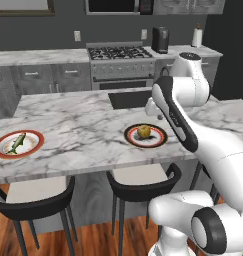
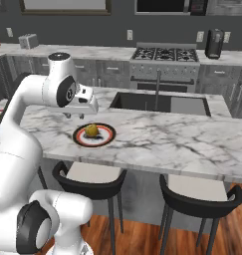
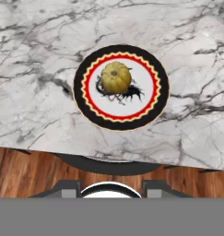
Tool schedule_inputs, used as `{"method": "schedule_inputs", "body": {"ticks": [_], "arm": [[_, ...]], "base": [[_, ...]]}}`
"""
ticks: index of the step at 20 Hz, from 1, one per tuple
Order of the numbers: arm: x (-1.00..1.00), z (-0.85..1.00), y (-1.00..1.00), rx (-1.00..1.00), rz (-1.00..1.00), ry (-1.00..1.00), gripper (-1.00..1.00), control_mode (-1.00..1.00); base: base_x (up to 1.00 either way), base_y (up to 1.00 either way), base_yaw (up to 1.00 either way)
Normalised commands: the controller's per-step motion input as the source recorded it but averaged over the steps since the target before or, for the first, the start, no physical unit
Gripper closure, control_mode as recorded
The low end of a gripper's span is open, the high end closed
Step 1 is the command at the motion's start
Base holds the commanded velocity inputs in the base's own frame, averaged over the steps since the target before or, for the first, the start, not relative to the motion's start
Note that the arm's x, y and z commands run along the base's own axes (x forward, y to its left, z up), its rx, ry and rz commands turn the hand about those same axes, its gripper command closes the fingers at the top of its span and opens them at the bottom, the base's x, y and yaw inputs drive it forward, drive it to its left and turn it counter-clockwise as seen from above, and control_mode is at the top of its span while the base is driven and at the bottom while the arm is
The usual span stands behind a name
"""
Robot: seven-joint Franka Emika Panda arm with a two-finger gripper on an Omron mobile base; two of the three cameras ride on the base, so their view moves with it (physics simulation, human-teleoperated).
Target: Transport the fish and squash to the fridge. Place the fish on the rack containing meat and place the squash on the rack containing the vegetable, ensuring meats and vegetables are on different racks.
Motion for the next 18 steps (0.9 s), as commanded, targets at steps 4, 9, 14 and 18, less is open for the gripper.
{"method": "schedule_inputs", "body": {"ticks": [4,9,14,18], "arm": [[-0.19,0.0,0.0,0.0,0.0,-0.01,-1.0,-1.0],[-0.45,0.0,0.08,-0.01,0.01,-0.08,-1.0,-1.0],[-0.2,-0.02,0.02,-0.02,0.0,-0.04,-1.0,-1.0],[0.05,-0.23,0.0,0.0,0.0,0.0,-1.0,-1.0]], "base": [[0.0,0.0,0.0],[0.0,0.0,0.0],[0.0,0.0,0.0],[0.0,0.0,0.0]]}}
